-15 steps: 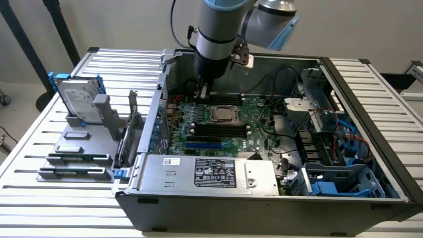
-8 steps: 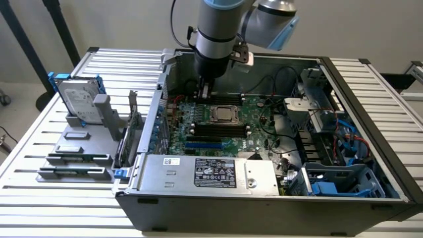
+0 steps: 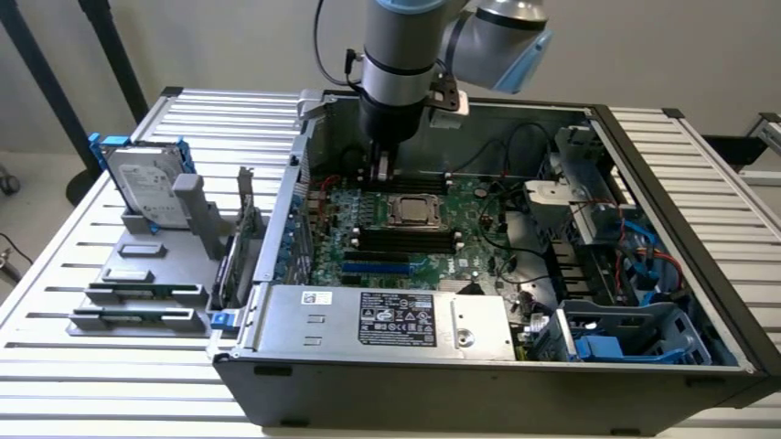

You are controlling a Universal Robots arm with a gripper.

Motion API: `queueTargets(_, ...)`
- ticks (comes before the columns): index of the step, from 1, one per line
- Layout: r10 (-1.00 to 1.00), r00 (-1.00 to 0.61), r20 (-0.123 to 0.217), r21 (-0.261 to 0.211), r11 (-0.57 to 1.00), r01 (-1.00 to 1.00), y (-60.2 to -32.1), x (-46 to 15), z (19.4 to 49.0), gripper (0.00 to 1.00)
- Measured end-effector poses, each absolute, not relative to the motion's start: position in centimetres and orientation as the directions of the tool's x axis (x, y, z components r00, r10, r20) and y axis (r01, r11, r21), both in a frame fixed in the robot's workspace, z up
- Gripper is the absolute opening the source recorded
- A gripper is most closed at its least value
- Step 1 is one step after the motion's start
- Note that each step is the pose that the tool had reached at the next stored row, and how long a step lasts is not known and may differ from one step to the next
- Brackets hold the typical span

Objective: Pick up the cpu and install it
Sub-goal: 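Install the first cpu locking lever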

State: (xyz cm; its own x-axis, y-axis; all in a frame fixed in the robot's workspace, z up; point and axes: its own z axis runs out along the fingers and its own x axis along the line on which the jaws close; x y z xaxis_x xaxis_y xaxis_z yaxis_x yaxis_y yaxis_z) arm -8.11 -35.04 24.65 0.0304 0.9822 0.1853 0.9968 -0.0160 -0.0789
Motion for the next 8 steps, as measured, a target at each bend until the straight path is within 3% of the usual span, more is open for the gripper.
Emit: queueTargets(8, 0.983, -0.030, 0.180, -0.053, 0.040, 0.998, -34.78, -8.13, 24.95, 0.11)
